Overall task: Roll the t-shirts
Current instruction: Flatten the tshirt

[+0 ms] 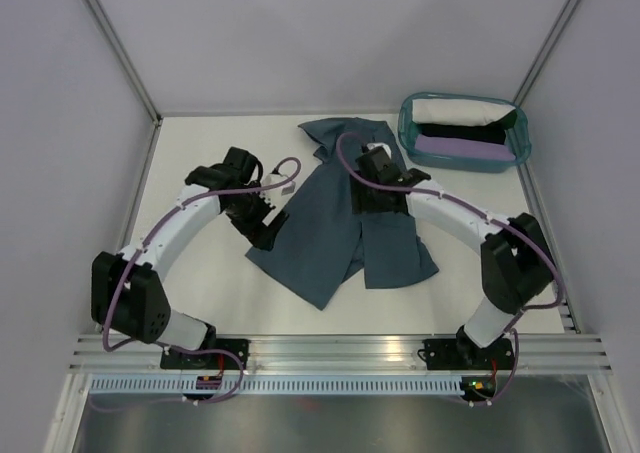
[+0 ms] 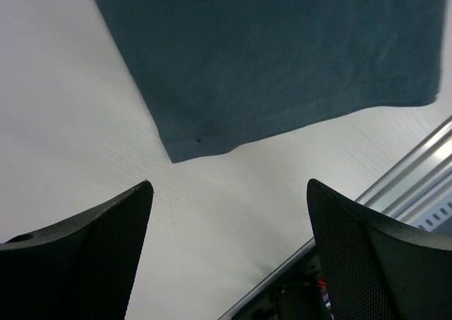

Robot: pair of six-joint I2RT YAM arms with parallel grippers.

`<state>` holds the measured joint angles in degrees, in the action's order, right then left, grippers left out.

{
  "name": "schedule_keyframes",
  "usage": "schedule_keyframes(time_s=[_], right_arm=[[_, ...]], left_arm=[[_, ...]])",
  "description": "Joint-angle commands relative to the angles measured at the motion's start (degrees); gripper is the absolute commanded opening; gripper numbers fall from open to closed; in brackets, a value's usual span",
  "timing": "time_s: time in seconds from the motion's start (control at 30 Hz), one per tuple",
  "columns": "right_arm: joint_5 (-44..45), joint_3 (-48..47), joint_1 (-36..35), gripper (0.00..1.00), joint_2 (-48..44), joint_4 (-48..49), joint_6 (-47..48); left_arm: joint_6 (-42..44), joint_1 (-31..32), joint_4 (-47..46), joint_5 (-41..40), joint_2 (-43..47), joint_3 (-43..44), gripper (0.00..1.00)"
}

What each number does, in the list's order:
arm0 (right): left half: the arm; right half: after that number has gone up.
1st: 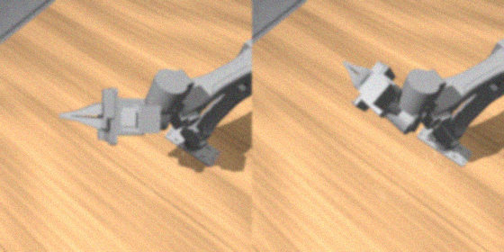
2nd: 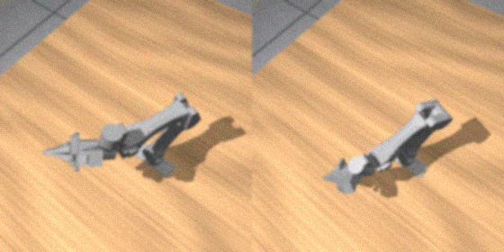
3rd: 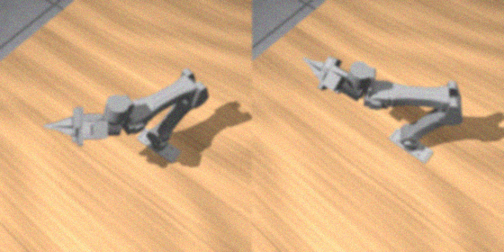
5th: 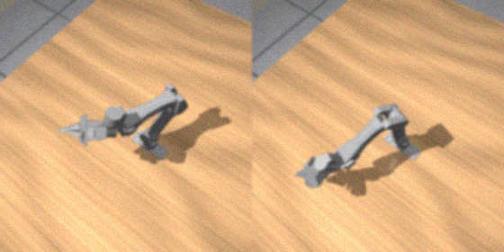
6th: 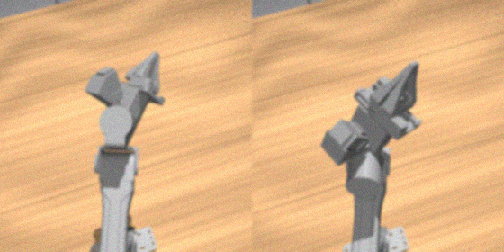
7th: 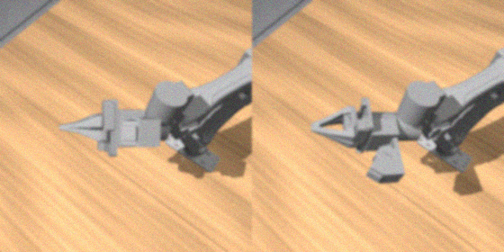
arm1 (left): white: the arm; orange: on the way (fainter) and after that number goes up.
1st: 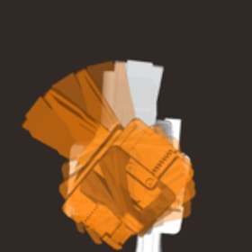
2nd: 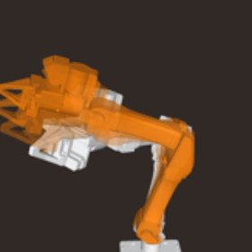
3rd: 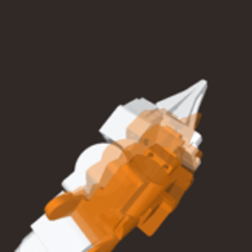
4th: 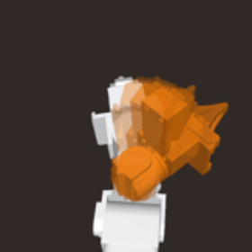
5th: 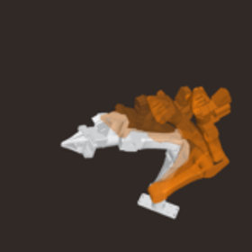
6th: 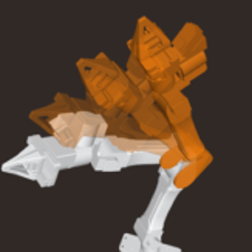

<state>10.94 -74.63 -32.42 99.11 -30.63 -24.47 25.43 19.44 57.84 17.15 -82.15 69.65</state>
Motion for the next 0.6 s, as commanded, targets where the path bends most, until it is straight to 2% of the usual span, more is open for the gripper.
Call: schedule_keyframes(time_s=[0.0, 0.07, 0.2, 0.33, 0.43, 0.47, 0.5, 0.53, 0.57], right_arm=[[5.67, 7.97, -4.48, 0.7, -6.56, 4.87, -1.63], [4.97, 11.42, -5.28, 0.7, -5.78, 5.75, -2.69], [4.44, 11.97, -5.98, 0.7, -2.44, 5.59, -2.69], [7.59, 12.84, -6.77, 0.7, 0.55, 5.58, -3.48], [8.75, 13.28, -6.69, 0.66, 2.66, 5.94, -3.66], [8.49, 13.02, -6.69, 0.63, 3.89, 5.94, -3.74], [8.57, 13.02, -6.69, 0.51, 4.33, 6.2, -4.18], [9.18, 13.11, -6.77, 0.44, 4.25, 6.37, -4.71], [9.97, 13.37, -6.69, 0.37, 3.9, 6.55, -5.06]], left_arm=[[2.87, 0.42, -6.33, -9.29, -3.97, -3.63, 0.93], [2.61, 0.25, -8.36, -11.25, -8.26, -4.61, 0.93], [0.94, -0.19, -10.12, -11.52, -14.6, -5.13, 0.92], [0.15, -0.28, -11.87, -10.99, -19.36, -5.22, 0.92], [0.06, -0.19, -12.84, -11.61, -22.69, -4.52, 0.9], [0.23, -0.11, -12.76, -11.09, -23.23, -4.43, 0.86], [0.67, -0.11, -12.76, -10.56, -23.58, -4.35, 0.82], [0.85, -0.11, -12.67, -10.64, -24.45, -4.34, 0.75], [1.11, -0.11, -12.76, -10.9, -24.9, -4.52, 0.55]])
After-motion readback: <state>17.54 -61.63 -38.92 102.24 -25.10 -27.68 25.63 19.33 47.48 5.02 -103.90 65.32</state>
